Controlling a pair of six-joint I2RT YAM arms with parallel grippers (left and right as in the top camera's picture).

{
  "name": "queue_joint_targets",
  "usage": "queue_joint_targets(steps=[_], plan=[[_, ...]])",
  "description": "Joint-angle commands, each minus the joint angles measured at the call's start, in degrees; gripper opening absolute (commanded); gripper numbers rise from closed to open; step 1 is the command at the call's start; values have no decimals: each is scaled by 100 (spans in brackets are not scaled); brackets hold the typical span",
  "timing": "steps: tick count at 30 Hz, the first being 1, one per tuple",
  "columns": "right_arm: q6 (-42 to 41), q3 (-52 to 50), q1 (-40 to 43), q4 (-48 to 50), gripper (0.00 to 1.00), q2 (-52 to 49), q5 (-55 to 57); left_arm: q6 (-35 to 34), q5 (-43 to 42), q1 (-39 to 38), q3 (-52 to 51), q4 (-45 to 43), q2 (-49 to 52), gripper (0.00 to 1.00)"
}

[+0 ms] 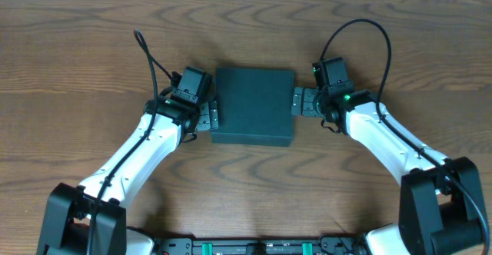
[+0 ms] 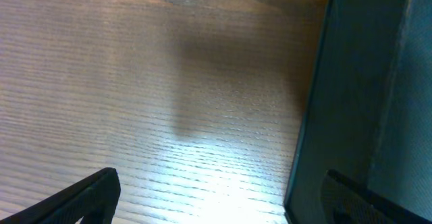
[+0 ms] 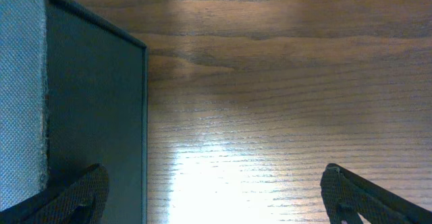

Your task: Pack container

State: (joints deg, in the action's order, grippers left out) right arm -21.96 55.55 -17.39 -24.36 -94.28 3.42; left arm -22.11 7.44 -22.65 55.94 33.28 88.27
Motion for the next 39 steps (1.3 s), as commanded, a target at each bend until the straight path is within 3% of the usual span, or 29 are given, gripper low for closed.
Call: queue_joint_targets(steps=[1, 15, 21, 35, 39], plan=[[-76, 94, -15, 103, 99, -57, -68, -205, -149, 13, 42, 63, -96, 95], [-162, 94, -31, 275, 99, -57, -109, -448, -249, 13, 42, 249, -98, 95], [-328, 94, -31, 155, 99, 197, 372, -372, 293, 15, 44, 297, -352, 95], [291, 94, -160, -1526, 99, 3119, 599, 341, 605, -22, 44, 1394, -2918, 95], [487, 92, -610, -2111, 99, 4264, 673, 584, 623, -511, 42, 1794, -3762, 95]])
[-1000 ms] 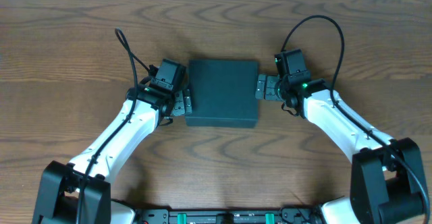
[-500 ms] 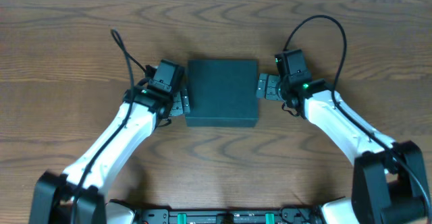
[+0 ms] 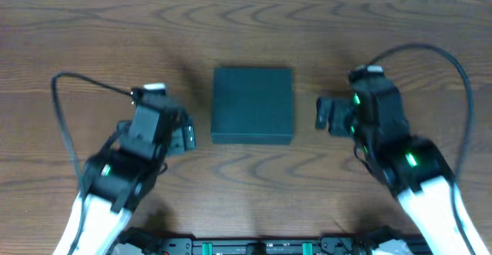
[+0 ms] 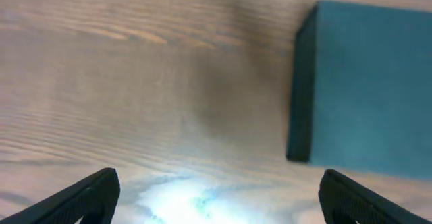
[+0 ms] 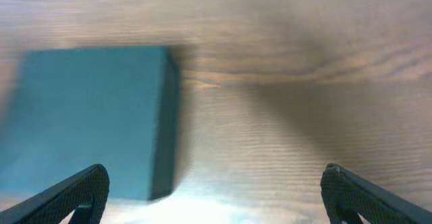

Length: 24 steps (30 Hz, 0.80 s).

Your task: Pack container

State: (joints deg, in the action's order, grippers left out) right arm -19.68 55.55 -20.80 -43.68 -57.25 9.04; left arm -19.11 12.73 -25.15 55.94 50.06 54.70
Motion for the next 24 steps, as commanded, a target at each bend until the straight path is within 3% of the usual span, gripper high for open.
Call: queue_joint_targets(steps=[1, 10, 24], plan=[[260, 92, -400, -319, 99, 831, 140, 280, 114, -439, 42, 203, -614, 95], [98, 90, -1325, -1753, 99, 2876, 448, -424, 931, -1827, -400, 758, -2472, 95], [151, 90, -1327, -2048, 99, 3091, -114, -533, 826, -1871, -448, 1102, -2771, 95]])
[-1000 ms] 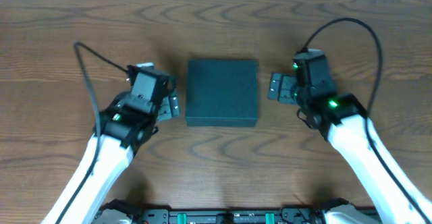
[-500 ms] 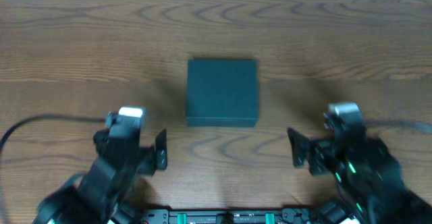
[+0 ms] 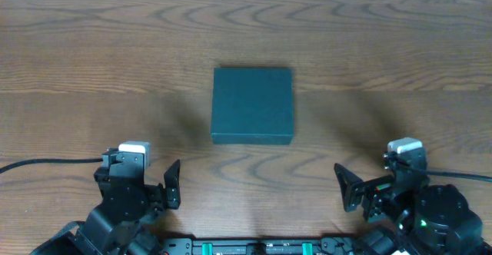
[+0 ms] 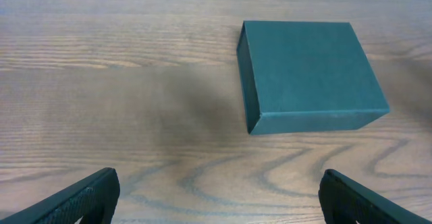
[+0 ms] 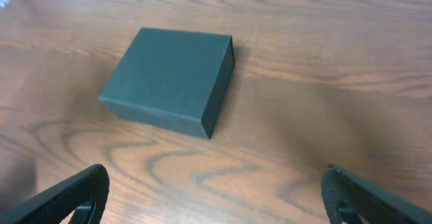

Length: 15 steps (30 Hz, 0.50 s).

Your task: Pack container

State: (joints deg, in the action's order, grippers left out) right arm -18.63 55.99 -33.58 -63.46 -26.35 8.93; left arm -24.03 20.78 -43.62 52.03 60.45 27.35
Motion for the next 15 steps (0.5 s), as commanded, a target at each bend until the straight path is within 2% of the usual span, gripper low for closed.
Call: queue_joint_targets(steps=[1, 15], plan=[[46, 46, -48, -120, 99, 0, -103, -42, 22, -24, -57, 107, -37, 95], [46, 46, -48, -435, 99, 0, -103, -42, 22, -24, -57, 240, -37, 95]])
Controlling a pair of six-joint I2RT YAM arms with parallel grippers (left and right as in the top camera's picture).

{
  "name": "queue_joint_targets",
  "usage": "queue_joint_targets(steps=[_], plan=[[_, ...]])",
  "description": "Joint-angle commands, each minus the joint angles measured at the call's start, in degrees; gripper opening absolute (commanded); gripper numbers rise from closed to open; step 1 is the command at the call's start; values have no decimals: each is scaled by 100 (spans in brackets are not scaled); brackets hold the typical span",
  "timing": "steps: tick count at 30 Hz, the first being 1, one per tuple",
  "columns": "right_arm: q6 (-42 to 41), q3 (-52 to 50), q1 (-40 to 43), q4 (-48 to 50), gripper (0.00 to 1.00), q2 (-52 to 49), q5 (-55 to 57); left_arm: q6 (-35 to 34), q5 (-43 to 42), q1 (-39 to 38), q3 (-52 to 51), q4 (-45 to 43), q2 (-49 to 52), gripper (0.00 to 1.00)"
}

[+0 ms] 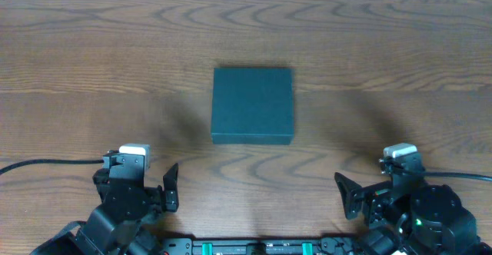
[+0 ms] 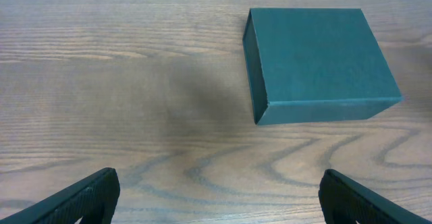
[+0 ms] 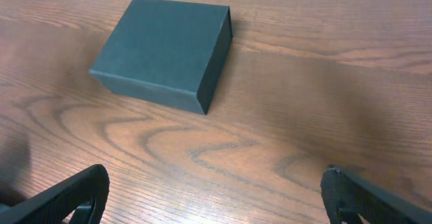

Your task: Pack container

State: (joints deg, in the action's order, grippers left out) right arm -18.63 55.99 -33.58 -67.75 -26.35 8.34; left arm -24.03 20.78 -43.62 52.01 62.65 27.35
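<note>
A closed dark teal box [image 1: 253, 105] lies flat in the middle of the wooden table, with its lid on; it also shows as the box [image 2: 317, 62] in the left wrist view and the box [image 3: 162, 52] in the right wrist view. My left gripper [image 2: 217, 198] is drawn back to the near left edge, open and holding nothing. My right gripper [image 3: 217, 198] sits at the near right edge, open and holding nothing too. Both stand well apart from the box.
Bare wood-grain tabletop [image 1: 92, 48] surrounds the box on all sides. The arm bases and a rail run along the near edge [image 1: 254, 247]. A black cable [image 1: 46, 163] trails off to the left.
Both arms have settled a little further back toward the near edge. The box has not moved.
At first both open grippers flanked the box, one at each side of it. Then they stood lifted and apart from it. After that both arms were folded back at the near edge, where they remain, with the box unmoved.
</note>
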Motion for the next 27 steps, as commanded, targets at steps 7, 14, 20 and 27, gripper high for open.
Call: queue_joint_targets(steps=[7, 14, 20, 27], plan=[[229, 42, -46, -96, 99, 0, 282, -42, 22, -24, -55, 17, -37, 95], [564, -398, -2, 361, 99, 72, 350, -42, 22, -24, -55, 20, -37, 95], [566, -1631, 870, 1067, 99, 1058, -48, -42, 22, -24, -55, 17, -37, 95], [1228, -2734, 2179, 1040, 99, 2361, -625, -42, 22, -24, -55, 20, -37, 95]])
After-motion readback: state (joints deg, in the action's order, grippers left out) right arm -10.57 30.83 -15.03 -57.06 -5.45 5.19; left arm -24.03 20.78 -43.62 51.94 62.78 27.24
